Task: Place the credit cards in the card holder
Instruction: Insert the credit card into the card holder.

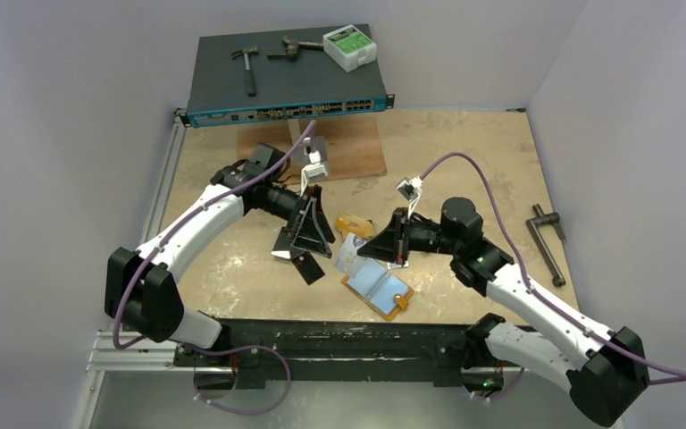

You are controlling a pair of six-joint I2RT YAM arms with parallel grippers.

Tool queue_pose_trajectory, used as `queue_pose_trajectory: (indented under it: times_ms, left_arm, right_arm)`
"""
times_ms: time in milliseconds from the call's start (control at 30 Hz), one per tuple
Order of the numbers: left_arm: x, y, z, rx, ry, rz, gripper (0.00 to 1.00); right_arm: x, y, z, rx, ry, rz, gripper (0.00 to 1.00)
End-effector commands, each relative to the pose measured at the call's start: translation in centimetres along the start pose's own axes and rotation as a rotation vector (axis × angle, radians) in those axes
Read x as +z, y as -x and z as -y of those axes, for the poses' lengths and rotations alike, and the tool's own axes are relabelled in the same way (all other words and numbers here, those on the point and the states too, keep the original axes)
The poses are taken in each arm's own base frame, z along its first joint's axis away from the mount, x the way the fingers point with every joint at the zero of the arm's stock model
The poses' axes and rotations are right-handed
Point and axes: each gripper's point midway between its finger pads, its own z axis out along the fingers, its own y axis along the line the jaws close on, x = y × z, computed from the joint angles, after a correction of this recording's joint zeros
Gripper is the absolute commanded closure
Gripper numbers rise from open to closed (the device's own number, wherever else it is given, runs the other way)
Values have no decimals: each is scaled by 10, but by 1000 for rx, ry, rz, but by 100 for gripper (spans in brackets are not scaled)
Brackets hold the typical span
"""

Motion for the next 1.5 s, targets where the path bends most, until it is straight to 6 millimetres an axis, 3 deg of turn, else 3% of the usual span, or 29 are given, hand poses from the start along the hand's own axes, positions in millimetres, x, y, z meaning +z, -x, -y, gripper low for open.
queue_pose_trajectory:
  times_ms: [0,267,433,533,633,667,733,800,933,1133,1367,1400,1433,1467]
  left_arm:
    - [3,5,20,44,-68,21,15]
    - [8,6,23,47,-84,11,40]
    - [9,5,18,31,-86,8,75]
    - [10,8,15,20,-80,11,83]
    - [11,11,14,17,-89,15,100]
    - [11,12,14,15,-96,17,100]
    - [12,12,15,1,-113,17,100]
    - [13,12,15,-25,-129,20,100]
    - [14,18,9,-50,-128,38,100]
    - [16,34,4,-58,-104,84,100]
    - [19,33,1,-107,-94,79,99]
    - [20,33,0,-118,-88,76,86]
    - [21,31,-2,-131,-69,75,64]
    - [22,29,-7,-148,-36,74,48]
  right_arm:
    - [1,26,-23,-86,79,71,100]
    - [14,44,-24,-81,105,113,100]
    - [15,47,-23,-80,96,133,100]
    - [15,47,-24,-75,100,140,100]
    - [15,46,-21,-66,96,148,100]
    - [15,46,-20,-62,94,154,100]
    - [15,44,-17,-45,89,161,87]
    - [14,40,-17,-19,108,183,80]
    - [5,37,-21,19,157,260,77]
    - [0,36,-20,37,163,301,82]
    - [1,41,-20,43,176,329,100]
    - [1,40,-19,51,172,331,100]
    - [1,39,-16,61,166,331,100]
    - [1,35,-12,77,150,329,100]
